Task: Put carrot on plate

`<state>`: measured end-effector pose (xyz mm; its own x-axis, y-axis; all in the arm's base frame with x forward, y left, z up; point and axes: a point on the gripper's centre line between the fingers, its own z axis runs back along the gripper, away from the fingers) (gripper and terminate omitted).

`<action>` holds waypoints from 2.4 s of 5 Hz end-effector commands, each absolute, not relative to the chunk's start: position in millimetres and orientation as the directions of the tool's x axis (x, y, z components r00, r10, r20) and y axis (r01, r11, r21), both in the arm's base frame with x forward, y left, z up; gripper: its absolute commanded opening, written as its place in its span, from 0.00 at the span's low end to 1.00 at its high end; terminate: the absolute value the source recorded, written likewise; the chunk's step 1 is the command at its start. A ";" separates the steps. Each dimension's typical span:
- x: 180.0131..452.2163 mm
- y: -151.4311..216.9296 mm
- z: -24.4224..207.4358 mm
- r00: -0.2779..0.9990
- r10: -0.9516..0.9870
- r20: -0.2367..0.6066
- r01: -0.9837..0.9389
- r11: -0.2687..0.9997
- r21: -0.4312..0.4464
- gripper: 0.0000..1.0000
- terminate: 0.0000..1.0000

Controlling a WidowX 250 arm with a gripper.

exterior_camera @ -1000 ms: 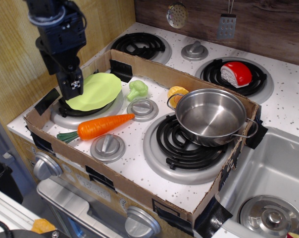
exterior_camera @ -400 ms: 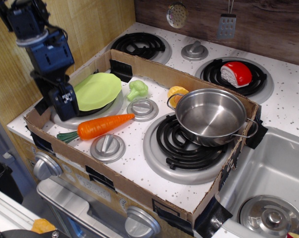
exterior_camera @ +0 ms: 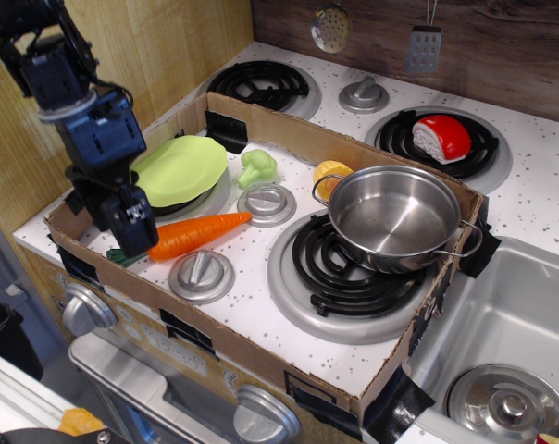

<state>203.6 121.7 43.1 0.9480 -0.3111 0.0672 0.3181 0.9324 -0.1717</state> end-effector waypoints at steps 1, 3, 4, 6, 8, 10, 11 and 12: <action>208.9 115.8 43.1 0.936 -0.328 0.128 0.340 0.936 -0.089 1.00 0.00; 214.5 118.9 36.6 0.932 -0.340 0.127 0.352 0.932 -0.082 1.00 0.00; 213.5 124.6 25.6 0.928 -0.350 0.127 0.362 0.929 -0.082 1.00 0.00; 212.2 135.2 7.7 0.935 -0.330 0.133 0.331 0.943 0.009 1.00 0.00; 209.3 136.1 11.4 0.940 -0.319 0.121 0.313 0.947 0.068 0.00 0.00; 215.5 138.1 73.3 0.949 -0.313 0.049 0.313 0.950 -0.009 0.00 0.00; 222.1 148.7 90.4 0.943 -0.326 0.068 0.326 0.945 0.011 0.00 0.00; 236.1 173.4 88.7 0.945 -0.315 0.090 0.316 0.949 0.005 0.00 0.00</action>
